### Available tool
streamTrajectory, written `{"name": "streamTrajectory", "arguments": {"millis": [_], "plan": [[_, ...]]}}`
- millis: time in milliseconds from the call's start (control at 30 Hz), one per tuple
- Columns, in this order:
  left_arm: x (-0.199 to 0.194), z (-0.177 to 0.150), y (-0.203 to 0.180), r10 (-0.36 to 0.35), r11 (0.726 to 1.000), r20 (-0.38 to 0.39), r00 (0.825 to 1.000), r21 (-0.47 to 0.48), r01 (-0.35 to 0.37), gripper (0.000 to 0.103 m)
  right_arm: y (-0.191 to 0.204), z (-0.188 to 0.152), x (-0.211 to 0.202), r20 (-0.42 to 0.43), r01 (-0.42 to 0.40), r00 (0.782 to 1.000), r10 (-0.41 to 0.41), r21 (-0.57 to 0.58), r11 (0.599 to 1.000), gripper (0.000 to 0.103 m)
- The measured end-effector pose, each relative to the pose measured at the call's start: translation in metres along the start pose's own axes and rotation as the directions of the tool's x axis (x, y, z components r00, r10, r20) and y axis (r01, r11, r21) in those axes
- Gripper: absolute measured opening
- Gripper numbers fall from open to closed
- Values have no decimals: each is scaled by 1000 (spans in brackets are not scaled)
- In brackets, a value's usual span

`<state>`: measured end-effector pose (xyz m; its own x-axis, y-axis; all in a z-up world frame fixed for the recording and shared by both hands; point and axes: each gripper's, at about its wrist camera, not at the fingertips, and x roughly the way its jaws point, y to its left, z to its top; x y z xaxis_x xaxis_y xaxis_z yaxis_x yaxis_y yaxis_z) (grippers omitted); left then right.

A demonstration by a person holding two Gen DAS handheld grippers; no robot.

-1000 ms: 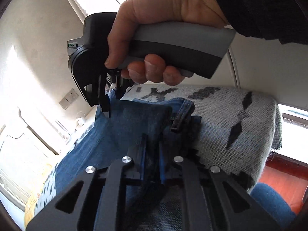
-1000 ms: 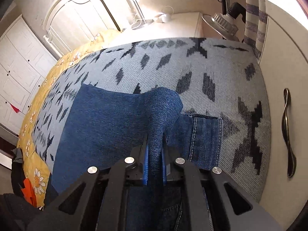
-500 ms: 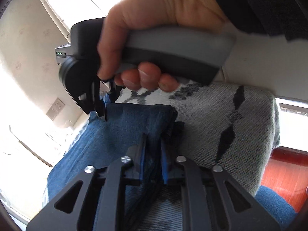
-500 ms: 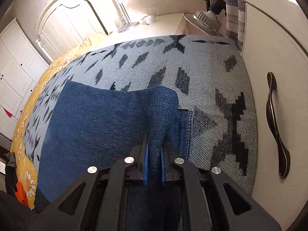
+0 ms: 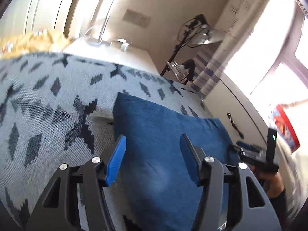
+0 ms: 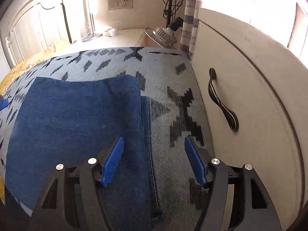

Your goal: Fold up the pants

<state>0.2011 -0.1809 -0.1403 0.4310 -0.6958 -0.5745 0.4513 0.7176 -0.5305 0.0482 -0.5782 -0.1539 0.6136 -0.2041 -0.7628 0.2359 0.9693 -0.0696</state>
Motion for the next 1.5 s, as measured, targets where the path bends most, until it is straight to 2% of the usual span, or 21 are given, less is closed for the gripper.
{"name": "streamTrajectory", "arguments": {"millis": [100,200,267,333,400,433,533,633,733,800,867,933,967,1033,1100,1167,1233,1267,1400,1433,1500], "plan": [[49,30,61,-209,954,-110,972,-241,178,59,-4,-12,1,-36,-33,999,35,39,999,61],[90,35,97,-260,902,-166,951,-393,178,58,-3,-20,6,-62,-73,995,76,56,996,46],[110,35,100,-353,870,-205,913,-430,240,57,0,-24,6,-60,-88,994,91,59,994,37],[118,40,94,-335,889,-242,911,-403,220,55,1,-25,7,-61,-93,993,97,74,993,34],[120,46,92,-370,879,-260,892,-410,245,33,-1,-27,7,-59,-114,991,121,116,987,30],[120,50,87,-368,889,-263,892,-381,255,29,-1,-29,6,-57,-115,991,124,132,985,30],[117,67,66,-348,918,-258,901,-289,272,27,5,-33,0,-49,-86,994,95,160,983,29],[131,69,65,-289,941,-285,914,-263,215,27,10,-37,-1,-32,-61,997,68,185,981,29],[137,61,77,-240,946,-300,923,-285,153,44,10,-36,-5,-32,-29,999,36,185,982,38],[111,61,80,-231,944,-210,950,-283,167,44,9,-32,-21,-13,23,1000,-21,170,985,39],[74,61,67,-164,968,-98,981,-209,141,46,12,-20,-45,64,56,996,-66,147,987,45],[49,53,35,-75,994,-36,997,-86,71,46,24,2,-59,143,23,989,-38,107,994,47],[45,46,16,-36,999,-24,999,-8,36,46,32,15,-59,168,-2,986,-10,74,997,59],[48,30,-19,49,991,-13,999,126,-47,45,54,43,-44,191,-15,981,16,-7,1000,65],[63,18,-43,147,966,-3,989,213,-143,31,69,66,-14,157,1,988,7,-54,999,65],[89,10,-53,258,935,-59,964,267,-234,23,71,79,21,92,23,996,-18,-53,998,65],[111,3,-46,312,921,-116,943,281,-270,23,61,80,59,-16,59,998,-60,-34,998,65],[119,1,-41,325,922,-151,934,273,-276,22,55,75,70,-40,44,998,-45,-14,999,67],[96,-5,-48,308,926,-119,944,265,-268,22,44,70,65,4,12,1000,-12,47,999,72],[85,-11,-57,298,927,-103,949,269,-262,25,44,68,56,28,28,999,-29,54,998,72],[64,-31,-72,264,932,-96,960,280,-228,41,42,59,24,104,38,993,-48,97,995,77]]}}
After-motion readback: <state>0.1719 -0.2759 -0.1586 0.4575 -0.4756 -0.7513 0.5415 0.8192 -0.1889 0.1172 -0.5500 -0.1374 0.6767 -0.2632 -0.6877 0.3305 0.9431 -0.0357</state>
